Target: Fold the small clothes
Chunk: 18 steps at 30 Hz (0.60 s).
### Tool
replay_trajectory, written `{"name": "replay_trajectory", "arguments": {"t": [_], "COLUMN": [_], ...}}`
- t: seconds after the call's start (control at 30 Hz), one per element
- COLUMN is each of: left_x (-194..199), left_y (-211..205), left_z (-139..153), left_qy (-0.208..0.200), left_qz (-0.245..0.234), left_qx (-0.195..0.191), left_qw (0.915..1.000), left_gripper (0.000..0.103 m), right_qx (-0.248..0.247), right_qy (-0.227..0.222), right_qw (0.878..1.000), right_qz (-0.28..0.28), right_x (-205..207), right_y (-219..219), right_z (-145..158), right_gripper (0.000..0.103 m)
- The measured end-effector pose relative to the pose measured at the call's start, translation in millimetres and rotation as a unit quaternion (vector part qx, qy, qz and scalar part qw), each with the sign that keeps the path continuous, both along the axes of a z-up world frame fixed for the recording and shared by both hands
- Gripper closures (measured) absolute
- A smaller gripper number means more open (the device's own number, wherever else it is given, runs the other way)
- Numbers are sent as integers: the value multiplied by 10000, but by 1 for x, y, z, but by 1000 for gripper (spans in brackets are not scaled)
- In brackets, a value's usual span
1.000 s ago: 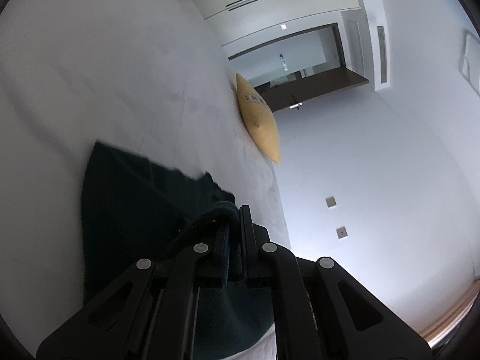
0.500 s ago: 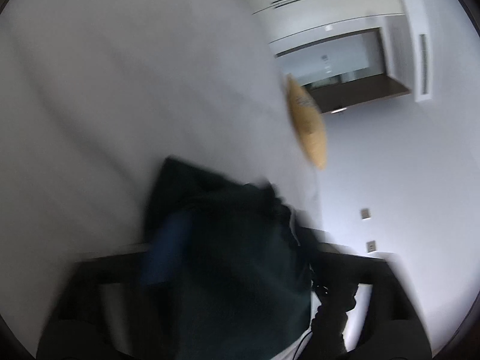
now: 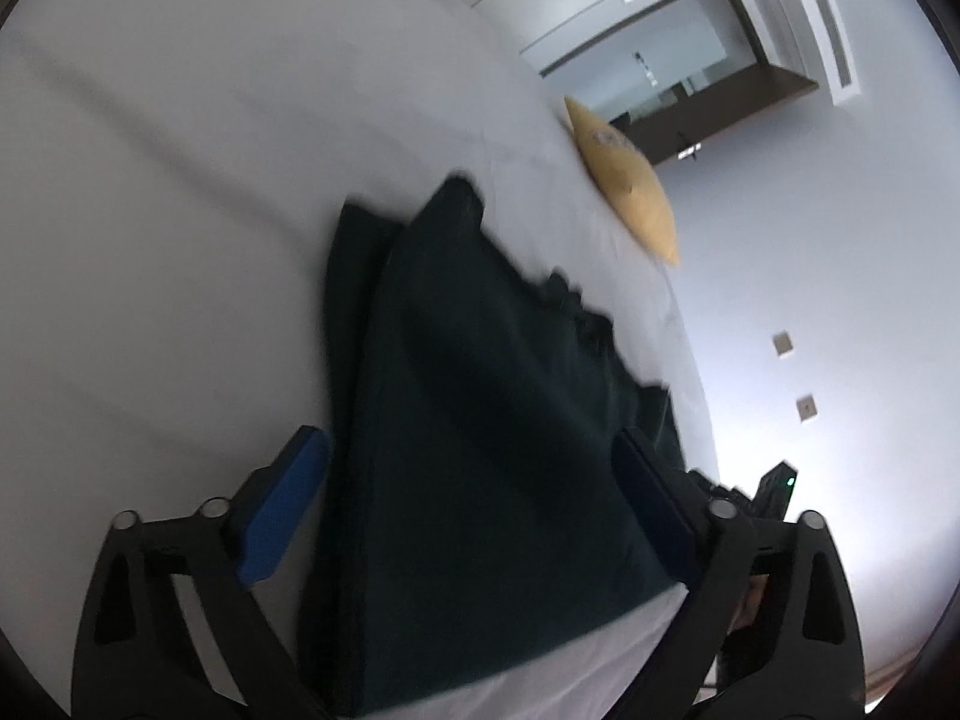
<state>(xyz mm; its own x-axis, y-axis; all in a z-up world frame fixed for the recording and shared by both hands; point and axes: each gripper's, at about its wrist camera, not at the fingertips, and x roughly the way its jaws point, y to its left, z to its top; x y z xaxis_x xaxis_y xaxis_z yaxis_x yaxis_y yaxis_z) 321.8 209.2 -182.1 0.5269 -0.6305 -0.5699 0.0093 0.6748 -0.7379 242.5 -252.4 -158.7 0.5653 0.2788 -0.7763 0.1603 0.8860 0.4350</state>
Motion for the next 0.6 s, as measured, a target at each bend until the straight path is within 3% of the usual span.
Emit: {"name": "replay_trajectory", "arguments": {"t": [0.23,0.3,0.43,0.6], "left_x": [-24,-27,-35,-41], "left_y": [-4,-5,-9,-13], "left_z": [-14,-15,-14,-3], "left_qy": [13,-30,-138,-414], "left_qz": [-140,-144,-209,-229], "left_qx": [381,520,793,1104], "left_qw": [9992,9985,9965,9928], "left_gripper": [50,72,78,78], "right_qx": [482,633,676,822], "right_qy": [80,103,-8,-193], "right_qw": [9987,9979,9977,9964], "right_qz": [-153,-55,12,58], "right_x": [-35,-42,-58,-73], "right_y": [-10,-10,-6,-9], "right_z": [-16,-18,-17,-10], "right_gripper": [51,51,51,51]}}
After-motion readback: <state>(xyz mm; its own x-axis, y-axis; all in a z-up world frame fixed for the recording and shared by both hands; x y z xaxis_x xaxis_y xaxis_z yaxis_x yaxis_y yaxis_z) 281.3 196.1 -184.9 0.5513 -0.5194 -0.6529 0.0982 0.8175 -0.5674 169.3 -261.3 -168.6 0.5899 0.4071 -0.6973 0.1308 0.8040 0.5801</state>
